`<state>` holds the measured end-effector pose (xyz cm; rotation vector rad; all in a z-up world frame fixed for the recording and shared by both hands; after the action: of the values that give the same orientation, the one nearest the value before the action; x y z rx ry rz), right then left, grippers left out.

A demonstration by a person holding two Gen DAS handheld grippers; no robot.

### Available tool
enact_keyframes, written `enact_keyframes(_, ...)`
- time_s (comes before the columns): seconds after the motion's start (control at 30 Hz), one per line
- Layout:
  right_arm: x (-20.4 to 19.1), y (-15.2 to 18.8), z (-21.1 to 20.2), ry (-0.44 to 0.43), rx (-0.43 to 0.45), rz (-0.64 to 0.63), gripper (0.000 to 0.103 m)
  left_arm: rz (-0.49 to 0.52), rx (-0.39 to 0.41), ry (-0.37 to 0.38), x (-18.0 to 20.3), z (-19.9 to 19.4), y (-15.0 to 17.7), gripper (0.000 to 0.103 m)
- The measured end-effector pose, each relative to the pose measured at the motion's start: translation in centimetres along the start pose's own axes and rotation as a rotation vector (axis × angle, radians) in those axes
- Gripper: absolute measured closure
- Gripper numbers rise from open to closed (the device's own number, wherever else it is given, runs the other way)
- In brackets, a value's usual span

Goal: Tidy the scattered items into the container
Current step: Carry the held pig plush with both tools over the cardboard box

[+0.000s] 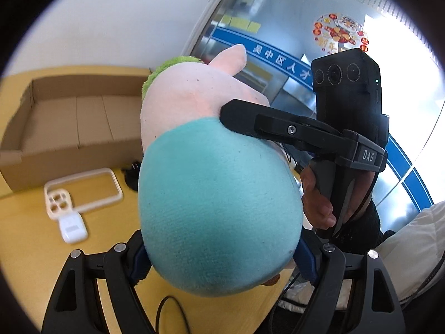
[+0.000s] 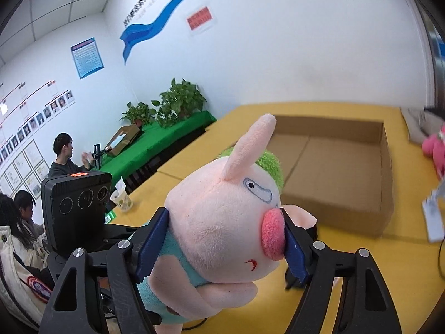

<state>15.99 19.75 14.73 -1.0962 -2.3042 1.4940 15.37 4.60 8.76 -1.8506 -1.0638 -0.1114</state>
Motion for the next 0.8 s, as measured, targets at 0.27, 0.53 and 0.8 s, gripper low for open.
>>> enact_keyframes(0.27,-0.5,-7.3,0.5,-0.024,0.056,-0.121,0.026,0.016,0.1,-0.057,-0.8,-2.8,-6.2,0.02)
enact_keyframes(0.53,0.1,-15.0,2.0,-0.06,0.093,-0.207,0.028,0.063,0.17,-0.136,-2.6,-5.5,-13.8,0.021)
enact_keyframes(0.8,2.1,-22.1,5.8,-0.1,0.1,-0.234,0.028,0.057,0.21,-0.171,-6.4,-7.1,-19.7,0.023)
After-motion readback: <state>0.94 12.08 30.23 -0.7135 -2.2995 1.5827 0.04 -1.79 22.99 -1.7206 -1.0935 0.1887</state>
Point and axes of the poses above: each gripper's, at about its wrist camera, not at the fingertips, and z roughly the way its jaws point, x to its right, y to its underside, the point moved 2 cm from there along z, roughly the way its jaws point, and after that the axes turned 4 degrees about -z, right-handed, at the moved point
